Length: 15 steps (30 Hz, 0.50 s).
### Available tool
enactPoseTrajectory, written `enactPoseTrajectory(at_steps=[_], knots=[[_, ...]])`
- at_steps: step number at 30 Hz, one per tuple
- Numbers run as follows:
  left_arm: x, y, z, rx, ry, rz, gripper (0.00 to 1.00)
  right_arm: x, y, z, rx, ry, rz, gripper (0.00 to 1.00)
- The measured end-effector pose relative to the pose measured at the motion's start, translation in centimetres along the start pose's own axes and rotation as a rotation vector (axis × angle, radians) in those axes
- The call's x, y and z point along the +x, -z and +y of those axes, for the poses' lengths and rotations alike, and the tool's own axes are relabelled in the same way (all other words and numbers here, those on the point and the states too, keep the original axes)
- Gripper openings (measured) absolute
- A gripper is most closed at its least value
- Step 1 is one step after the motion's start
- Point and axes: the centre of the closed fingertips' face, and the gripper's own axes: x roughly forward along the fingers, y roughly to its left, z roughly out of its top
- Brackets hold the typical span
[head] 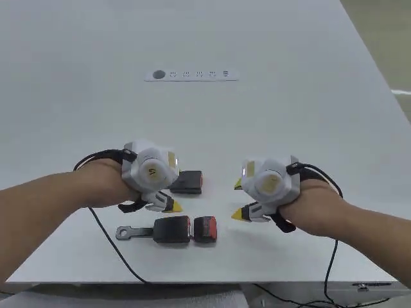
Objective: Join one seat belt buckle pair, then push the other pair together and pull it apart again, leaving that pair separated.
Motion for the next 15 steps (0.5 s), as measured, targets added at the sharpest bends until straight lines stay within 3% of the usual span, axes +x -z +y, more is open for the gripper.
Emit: enactPoseTrajectory(at_steps=[8, 15], knots=[[1.0, 0.7, 1.5, 0.035, 0.007, 0.038, 0.53, -1.6, 3.8, -3.9, 0.034, 0.048, 0.045, 0.38], [2.2, 1.6, 2.4, 0.054, 0.022, 0.067, 0.53, -1.8, 6.5, -5.4, 0.052, 0.053, 0.082, 0.38]])
